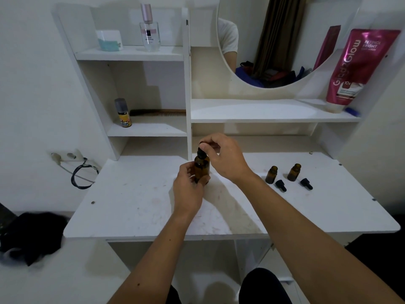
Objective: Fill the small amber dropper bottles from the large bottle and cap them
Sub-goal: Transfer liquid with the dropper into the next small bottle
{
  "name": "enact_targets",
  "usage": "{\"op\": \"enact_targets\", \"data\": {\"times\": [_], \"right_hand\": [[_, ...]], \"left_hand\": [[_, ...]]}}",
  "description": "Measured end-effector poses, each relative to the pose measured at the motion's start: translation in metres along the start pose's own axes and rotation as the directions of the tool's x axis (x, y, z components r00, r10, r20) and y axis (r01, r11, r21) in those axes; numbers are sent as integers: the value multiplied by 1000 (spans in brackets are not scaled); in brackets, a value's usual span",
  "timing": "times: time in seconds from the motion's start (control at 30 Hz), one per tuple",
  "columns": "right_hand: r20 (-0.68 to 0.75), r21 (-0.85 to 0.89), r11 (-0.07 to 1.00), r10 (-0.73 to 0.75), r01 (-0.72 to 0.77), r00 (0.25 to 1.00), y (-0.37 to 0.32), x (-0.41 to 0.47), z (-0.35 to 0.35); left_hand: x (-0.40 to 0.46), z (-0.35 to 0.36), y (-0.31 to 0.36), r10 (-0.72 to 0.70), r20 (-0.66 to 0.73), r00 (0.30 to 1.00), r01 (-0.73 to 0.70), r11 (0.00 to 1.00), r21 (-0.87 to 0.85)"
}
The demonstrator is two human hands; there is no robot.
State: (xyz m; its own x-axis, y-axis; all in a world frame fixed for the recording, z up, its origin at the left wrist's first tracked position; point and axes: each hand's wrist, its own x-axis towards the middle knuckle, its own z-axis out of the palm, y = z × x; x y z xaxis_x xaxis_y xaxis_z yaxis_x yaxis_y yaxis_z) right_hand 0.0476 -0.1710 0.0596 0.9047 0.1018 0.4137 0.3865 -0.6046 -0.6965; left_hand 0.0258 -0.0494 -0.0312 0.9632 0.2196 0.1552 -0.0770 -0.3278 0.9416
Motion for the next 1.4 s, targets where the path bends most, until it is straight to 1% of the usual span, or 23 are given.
{"op": "enact_targets", "data": {"times": [0.07, 0.23, 0.43, 0.6, 0.77, 0.87, 1.0, 1.13, 1.23, 1.3, 1.4], "right_hand": [[2, 9, 1000, 12, -12, 1000, -2, -2, -2], [-74, 89, 995, 56, -49, 996, -10, 0, -14], [-192, 118, 992, -11, 35, 981, -26, 6, -29], [-322, 130, 985, -68, 115, 944, -38, 7, -47], [-370, 174, 978, -41, 112, 928, -33, -2, -68], [-368, 201, 976, -7, 87, 930, -24, -14, -81], [-376, 209, 977, 49, 34, 925, -6, -33, -102], [-408, 191, 981, 92, -14, 908, 16, -53, -126], [-438, 166, 985, 117, -48, 891, 33, -65, -143], [-452, 171, 983, 135, -63, 882, 43, -71, -152], [-466, 182, 979, 167, -91, 869, 56, -76, -162]], "left_hand": [[-1, 0, 0, 2, 1, 1000, -2, 1000, 4], [-3, 0, 2, 12, 8, 1000, -12, 1000, 6], [-6, -3, 7, 11, 14, 1000, -10, 1000, -23], [-11, -4, 11, -33, 27, 999, 34, 998, -49], [-26, 2, 9, -32, -113, 993, 22, 996, -87], [-41, 10, 13, -31, -130, 991, 16, 994, -109], [-59, 31, 24, 31, -75, 997, -38, 994, -100], [-75, 59, 36, 91, 40, 995, -86, 990, -112], [-84, 84, 45, 141, 152, 978, -123, 985, -118], [-86, 99, 50, 147, 232, 962, -123, 985, -117], [-82, 118, 56, 151, 289, 945, -131, 987, -88]]}}
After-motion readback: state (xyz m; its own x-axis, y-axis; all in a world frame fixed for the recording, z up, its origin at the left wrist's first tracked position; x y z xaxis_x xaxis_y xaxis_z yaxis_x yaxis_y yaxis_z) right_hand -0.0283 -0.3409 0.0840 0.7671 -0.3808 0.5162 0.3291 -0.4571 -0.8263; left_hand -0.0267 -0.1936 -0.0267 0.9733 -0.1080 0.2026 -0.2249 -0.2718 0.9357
